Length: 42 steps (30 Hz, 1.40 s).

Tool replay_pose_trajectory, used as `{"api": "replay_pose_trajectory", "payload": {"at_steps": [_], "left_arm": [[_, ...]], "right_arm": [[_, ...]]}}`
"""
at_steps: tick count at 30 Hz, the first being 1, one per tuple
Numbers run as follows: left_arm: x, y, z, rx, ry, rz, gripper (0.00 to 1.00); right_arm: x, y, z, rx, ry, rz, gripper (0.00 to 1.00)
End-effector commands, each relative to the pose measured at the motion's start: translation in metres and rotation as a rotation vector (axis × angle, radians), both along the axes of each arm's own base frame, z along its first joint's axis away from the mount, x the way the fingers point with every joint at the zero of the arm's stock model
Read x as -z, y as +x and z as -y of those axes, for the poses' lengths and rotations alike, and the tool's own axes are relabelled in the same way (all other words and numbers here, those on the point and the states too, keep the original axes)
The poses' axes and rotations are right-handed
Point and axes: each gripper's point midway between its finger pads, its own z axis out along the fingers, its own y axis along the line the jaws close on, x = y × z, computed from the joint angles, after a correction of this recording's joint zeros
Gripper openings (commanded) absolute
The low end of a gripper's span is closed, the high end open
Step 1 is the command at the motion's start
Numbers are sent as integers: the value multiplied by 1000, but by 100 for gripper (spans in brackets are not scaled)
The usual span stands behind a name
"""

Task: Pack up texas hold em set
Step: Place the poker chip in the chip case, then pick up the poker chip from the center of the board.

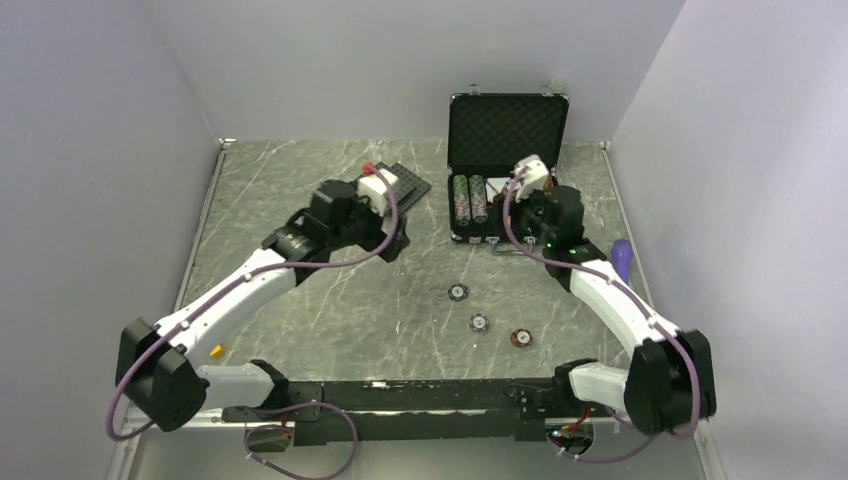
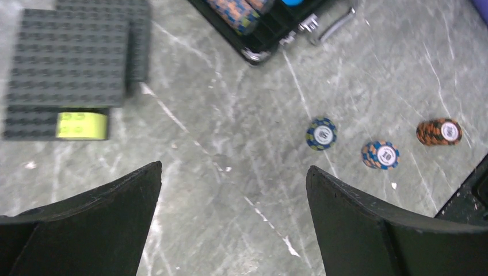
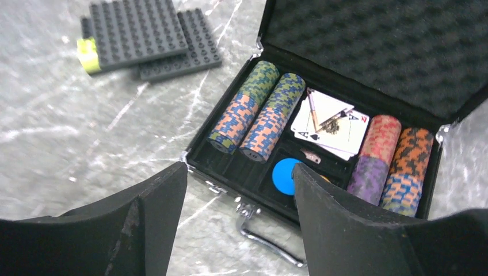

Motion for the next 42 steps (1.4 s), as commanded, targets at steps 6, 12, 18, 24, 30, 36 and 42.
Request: {"api": "replay_pose_trajectory", "payload": {"at_steps": [6,12,18,24,30,36,42], "left_arm": [[68,-24,101,140,177,-125,97],[109,-26,148,178,222,-226,92],[136,-30,168,199,298,-267,90],[160,-36,175,213,335,-304,86],[176,-43,180,246,376,-316,83],[188,-45,178,253,423,-326,76],[198,-43,168,226,474,-319,70]], "right_arm": [[-39,-63,7,60,351,-108,71],[-56,-94,17,81,380,-74,73],[-67,-100,25,113,398,-26,75],[-67,-102,27,120,401,-17,76],[-69,-103,28,122,405,-5,76],[-71,-104,28,119,408,2,77],[-72,-105,27,111,413,10,77]]}}
